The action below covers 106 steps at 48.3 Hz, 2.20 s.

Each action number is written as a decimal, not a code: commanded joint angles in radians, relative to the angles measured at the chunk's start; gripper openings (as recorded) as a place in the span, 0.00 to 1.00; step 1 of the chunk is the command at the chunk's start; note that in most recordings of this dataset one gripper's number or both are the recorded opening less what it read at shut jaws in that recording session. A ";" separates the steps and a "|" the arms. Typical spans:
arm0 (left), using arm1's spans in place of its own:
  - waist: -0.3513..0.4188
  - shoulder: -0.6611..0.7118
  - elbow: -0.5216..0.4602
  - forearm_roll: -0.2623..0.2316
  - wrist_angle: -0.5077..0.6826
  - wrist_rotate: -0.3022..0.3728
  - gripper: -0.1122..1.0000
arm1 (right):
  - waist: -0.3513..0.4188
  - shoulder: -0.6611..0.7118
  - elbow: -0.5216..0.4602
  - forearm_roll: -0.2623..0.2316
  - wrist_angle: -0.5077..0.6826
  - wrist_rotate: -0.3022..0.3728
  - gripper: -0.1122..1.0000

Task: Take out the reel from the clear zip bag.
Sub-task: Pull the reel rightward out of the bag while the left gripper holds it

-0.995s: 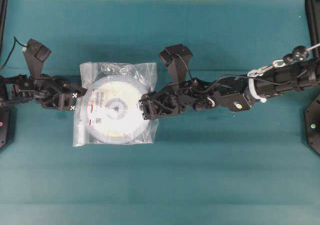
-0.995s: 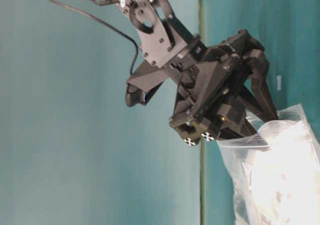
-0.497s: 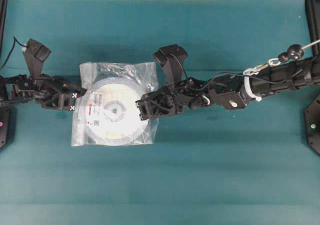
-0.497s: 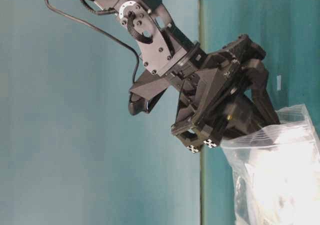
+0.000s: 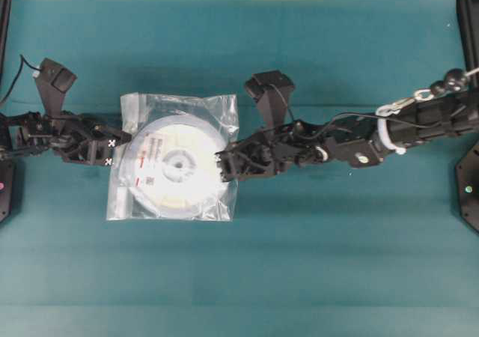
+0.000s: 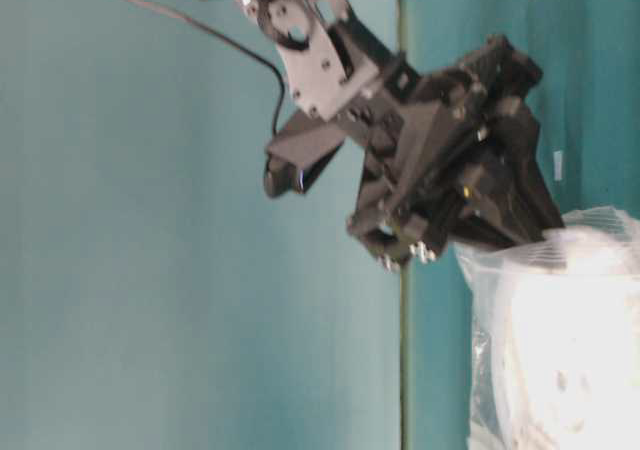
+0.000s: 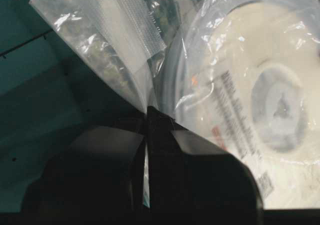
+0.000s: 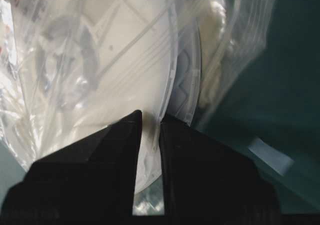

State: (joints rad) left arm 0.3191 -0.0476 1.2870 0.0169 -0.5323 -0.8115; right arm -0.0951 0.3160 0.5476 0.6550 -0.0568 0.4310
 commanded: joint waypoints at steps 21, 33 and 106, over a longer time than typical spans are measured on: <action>-0.005 0.000 -0.002 0.003 0.000 0.002 0.09 | -0.014 -0.144 0.181 0.038 -0.048 0.006 0.22; -0.005 0.002 -0.002 0.003 0.000 0.002 0.09 | -0.031 -0.219 0.273 0.038 -0.044 0.008 0.19; -0.005 0.000 -0.002 0.002 0.000 -0.003 0.09 | -0.107 -0.503 0.565 0.040 0.028 0.006 0.11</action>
State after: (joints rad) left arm 0.3191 -0.0460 1.2885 0.0169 -0.5323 -0.8130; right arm -0.1963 -0.1687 1.1075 0.6934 -0.0322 0.4326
